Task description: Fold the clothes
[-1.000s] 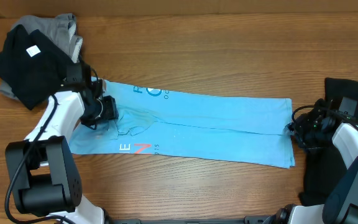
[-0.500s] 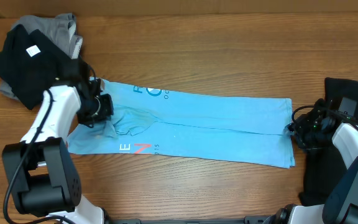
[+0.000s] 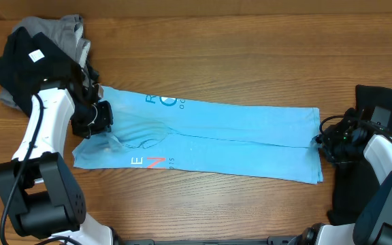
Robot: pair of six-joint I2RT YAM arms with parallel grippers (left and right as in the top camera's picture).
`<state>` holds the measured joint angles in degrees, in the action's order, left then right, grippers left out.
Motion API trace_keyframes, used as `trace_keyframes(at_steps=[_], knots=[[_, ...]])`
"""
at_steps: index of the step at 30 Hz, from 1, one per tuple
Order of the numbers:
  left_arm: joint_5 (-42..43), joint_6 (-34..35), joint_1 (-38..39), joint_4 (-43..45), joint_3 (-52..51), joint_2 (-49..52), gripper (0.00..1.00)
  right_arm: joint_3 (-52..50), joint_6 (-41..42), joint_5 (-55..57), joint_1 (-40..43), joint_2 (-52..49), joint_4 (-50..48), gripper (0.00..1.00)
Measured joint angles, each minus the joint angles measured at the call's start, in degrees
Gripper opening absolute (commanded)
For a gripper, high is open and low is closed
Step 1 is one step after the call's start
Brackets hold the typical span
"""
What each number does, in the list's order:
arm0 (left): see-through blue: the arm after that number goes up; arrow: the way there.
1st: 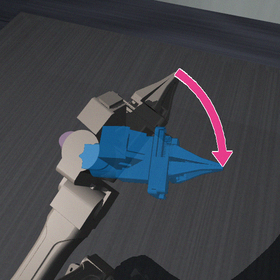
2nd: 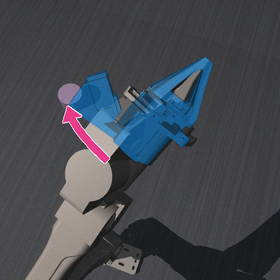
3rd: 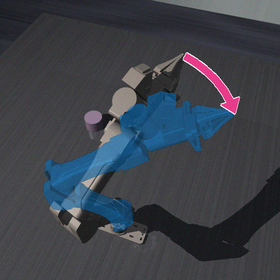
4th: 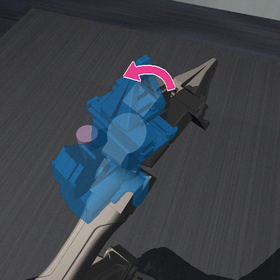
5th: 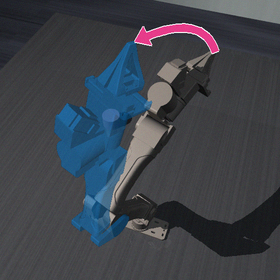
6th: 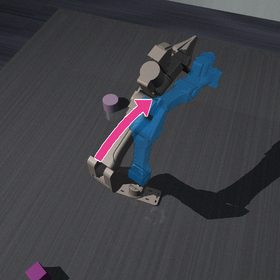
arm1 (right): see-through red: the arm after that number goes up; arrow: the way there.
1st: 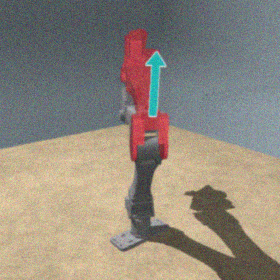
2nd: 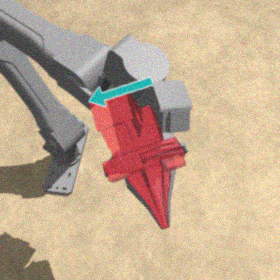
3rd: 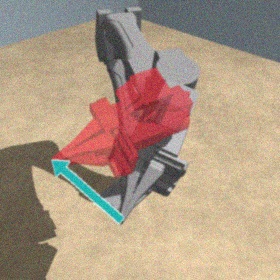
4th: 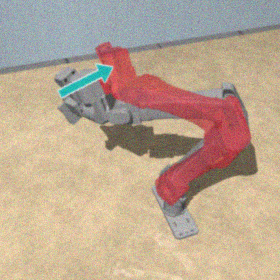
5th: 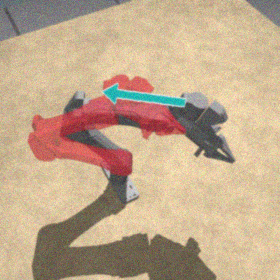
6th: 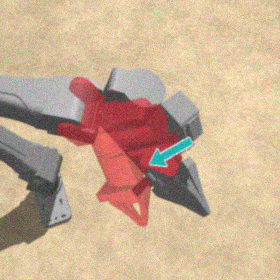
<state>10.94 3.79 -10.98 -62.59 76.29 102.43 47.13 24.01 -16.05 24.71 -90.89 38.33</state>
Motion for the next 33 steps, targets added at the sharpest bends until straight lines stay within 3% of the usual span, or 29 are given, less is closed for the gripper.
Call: trace_keyframes(at_steps=[1, 2, 12, 15, 18, 21, 33], knots=[[0.02, -0.22, -0.2, -0.11, 0.02, 0.0, 0.04, 0.0, 0.2, 0.11, 0.0, 0.0, -0.11, 0.41], [0.04, -0.46, -0.37, -0.13, 0.04, 0.0, 0.04, 0.0, 0.0, 0.09, 0.0, 0.0, -0.13, 0.38], [3.69, -1.42, -1.09, -0.24, 1.88, 0.0, 0.04, 0.0, 0.63, 0.44, 0.0, -3.1, -1.88, 0.37], [3.93, -1.68, -1.11, -0.28, 2.14, 0.0, 0.04, 0.11, 0.92, 0.07, 0.0, -3.78, -3.48, 0.3], [4.11, -2.51, -1.14, -0.66, 2.14, 0.0, 0.04, 0.11, 0.98, 0.02, 0.0, -4.09, -3.89, 0.14], [4.09, -2.99, -1.14, -1.29, 2.14, 0.0, 0.04, 0.11, 1.33, -0.04, 0.11, -4.37, -3.32, 0.07], [4.09, -4.46, -3.04, -2.67, 2.19, 0.0, 0.04, 4.5, 0.13, -0.48, 0.44, -4.22, 3.76, 0.04]])
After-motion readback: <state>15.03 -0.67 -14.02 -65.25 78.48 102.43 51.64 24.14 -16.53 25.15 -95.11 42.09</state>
